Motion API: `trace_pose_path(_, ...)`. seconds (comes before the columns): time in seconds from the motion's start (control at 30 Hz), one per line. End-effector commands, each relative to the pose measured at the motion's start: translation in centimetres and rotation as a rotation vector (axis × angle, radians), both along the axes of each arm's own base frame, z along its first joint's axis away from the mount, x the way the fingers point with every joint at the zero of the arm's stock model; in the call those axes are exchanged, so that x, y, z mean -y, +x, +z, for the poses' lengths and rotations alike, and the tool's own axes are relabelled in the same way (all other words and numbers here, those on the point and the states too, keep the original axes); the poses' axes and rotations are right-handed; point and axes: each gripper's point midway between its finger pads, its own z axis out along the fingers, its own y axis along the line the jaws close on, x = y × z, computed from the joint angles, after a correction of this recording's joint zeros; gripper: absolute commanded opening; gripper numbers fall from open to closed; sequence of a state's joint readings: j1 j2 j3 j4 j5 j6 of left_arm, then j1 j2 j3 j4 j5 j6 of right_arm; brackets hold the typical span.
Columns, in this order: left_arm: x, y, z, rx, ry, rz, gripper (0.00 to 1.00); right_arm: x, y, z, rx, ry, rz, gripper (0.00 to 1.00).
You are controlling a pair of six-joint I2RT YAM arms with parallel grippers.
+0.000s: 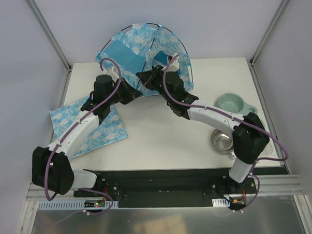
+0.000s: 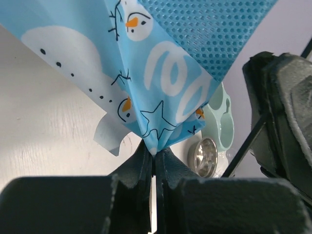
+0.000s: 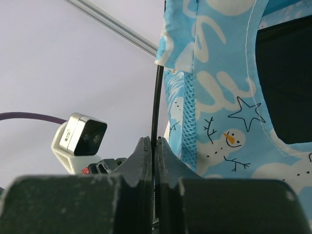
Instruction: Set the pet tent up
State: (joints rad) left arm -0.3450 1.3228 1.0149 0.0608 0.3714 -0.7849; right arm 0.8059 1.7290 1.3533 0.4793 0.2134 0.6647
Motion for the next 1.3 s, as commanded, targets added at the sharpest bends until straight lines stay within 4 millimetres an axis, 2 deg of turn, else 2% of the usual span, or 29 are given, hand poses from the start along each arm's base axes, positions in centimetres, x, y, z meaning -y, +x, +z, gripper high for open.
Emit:
trace_pose_path(0.0, 0.5, 0.6, 4.9, 0.07, -0.094, 0.013, 0.0, 0.2, -0.2, -3.0, -0.004, -0.143, -0.002, 0.03)
trace_pose_path(0.13, -0.2, 0.7, 4.5, 0.064, -0.087, 0.03, 0.0, 0.5, -1.9, -2.7, -0.014, -0.168, 0.058, 0.25)
trace_pose_path(0.23, -0.4, 1.0, 4.3, 0.066, -0.079, 0.044, 0.0, 0.5, -3.1, -2.4, -0.011, -0.182, 0.113, 0.34)
trace_pose_path(0.4, -0.3, 1.6, 4.3, 0.068, -0.07, 0.044, 0.0, 0.2, -4.6, -1.5, -0.011, -0.177, 0.184, 0.34)
trace_pose_path(0.63, -0.2, 2.0, 3.9, 0.058, -0.059, 0.046, 0.0, -0.1, -6.0, -1.7, -0.015, -0.185, 0.226, 0.34)
trace_pose_path(0.7, -0.3, 2.2, 3.9, 0.064, -0.054, 0.046, 0.0, -0.3, -6.1, -1.9, -0.016, -0.187, 0.234, 0.34)
trace_pose_path(0.77, -0.3, 2.2, 3.8, 0.062, -0.052, 0.045, 0.0, -0.4, -6.0, -2.3, -0.017, -0.191, 0.233, 0.27)
trace_pose_path(0.83, -0.3, 2.2, 3.7, 0.06, -0.05, 0.04, 0.0, -0.3, -5.6, -2.1, -0.013, -0.188, 0.213, 0.03)
trace_pose_path(0.87, -0.2, 2.0, 3.7, 0.065, -0.048, 0.034, 0.0, -0.3, -5.4, -2.0, -0.01, -0.188, 0.199, 0.0)
trace_pose_path(1.07, -0.5, 0.9, 2.8, 0.105, 0.01, -0.018, 0.0, 1.7, -3.2, -0.9, 0.018, -0.163, 0.083, 0.0)
trace_pose_path(1.27, -0.7, -1.1, 1.1, 0.175, 0.069, -0.105, 0.0, 5.3, -0.9, 3.0, 0.072, -0.032, -0.025, 0.0)
